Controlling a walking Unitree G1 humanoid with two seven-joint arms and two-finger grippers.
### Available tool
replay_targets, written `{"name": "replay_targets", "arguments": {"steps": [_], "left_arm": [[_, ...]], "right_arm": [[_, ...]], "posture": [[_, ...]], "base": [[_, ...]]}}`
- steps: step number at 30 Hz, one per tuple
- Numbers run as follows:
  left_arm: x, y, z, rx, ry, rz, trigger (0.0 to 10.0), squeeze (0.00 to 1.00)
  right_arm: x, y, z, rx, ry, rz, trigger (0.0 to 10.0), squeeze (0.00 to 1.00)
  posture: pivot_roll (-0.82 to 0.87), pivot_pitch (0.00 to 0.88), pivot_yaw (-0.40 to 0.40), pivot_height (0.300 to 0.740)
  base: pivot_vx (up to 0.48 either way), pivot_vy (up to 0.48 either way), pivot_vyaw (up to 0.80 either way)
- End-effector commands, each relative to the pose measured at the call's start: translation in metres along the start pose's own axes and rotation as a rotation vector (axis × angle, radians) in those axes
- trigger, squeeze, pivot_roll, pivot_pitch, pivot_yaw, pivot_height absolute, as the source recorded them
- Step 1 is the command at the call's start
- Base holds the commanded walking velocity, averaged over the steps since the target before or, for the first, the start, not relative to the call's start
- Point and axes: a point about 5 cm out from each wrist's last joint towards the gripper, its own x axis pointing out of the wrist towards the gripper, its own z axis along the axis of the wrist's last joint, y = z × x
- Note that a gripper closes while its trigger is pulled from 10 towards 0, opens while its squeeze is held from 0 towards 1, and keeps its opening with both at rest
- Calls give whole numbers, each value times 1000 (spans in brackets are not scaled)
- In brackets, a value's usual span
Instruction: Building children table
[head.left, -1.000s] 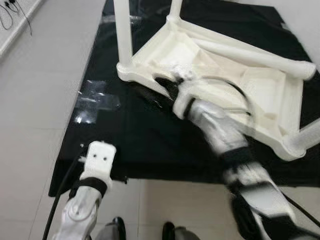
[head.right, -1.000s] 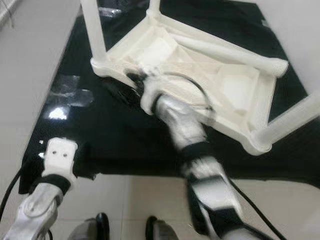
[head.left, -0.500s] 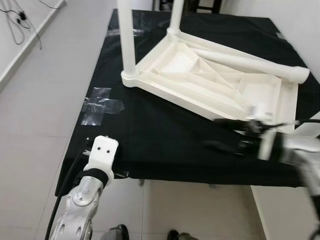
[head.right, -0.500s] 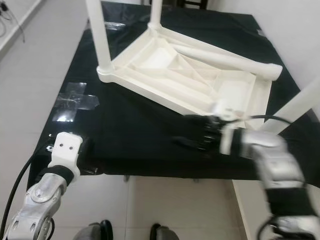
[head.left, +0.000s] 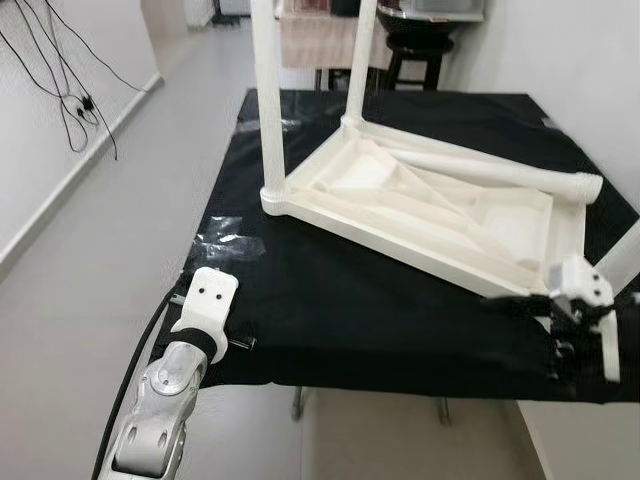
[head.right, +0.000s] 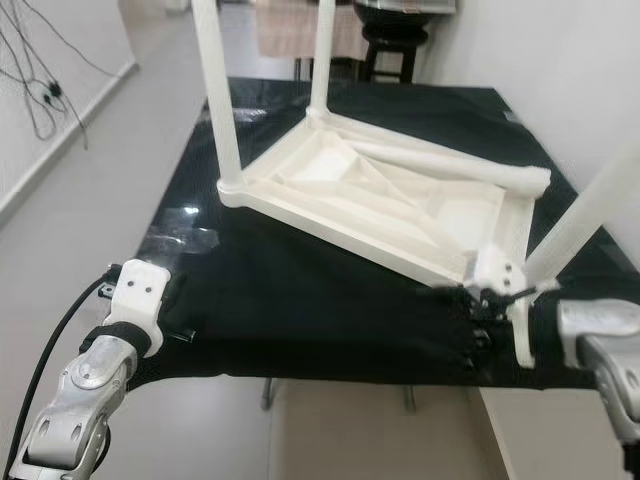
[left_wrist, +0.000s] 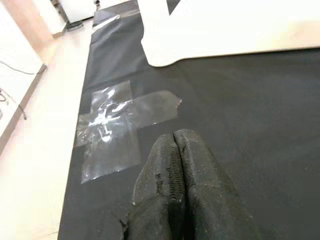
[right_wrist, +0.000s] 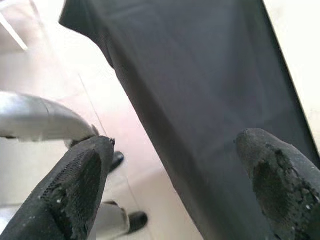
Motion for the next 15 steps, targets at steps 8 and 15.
{"name": "replay_targets", "arguments": {"steps": [8,15], "left_arm": [[4,2,-5,-2,-6,-16,10000,0],[6,2,-4,-3,-13,-15,10000,0]], "right_arm": [[-25,-15,-25,69,281,-222,10000,0],[-35,-36,-30,138,322,-426,10000,0]], "posture": [[-59,43,-20,740],[-60,48,-22,740]], "base": [[0,0,0],[0,0,0]]}}
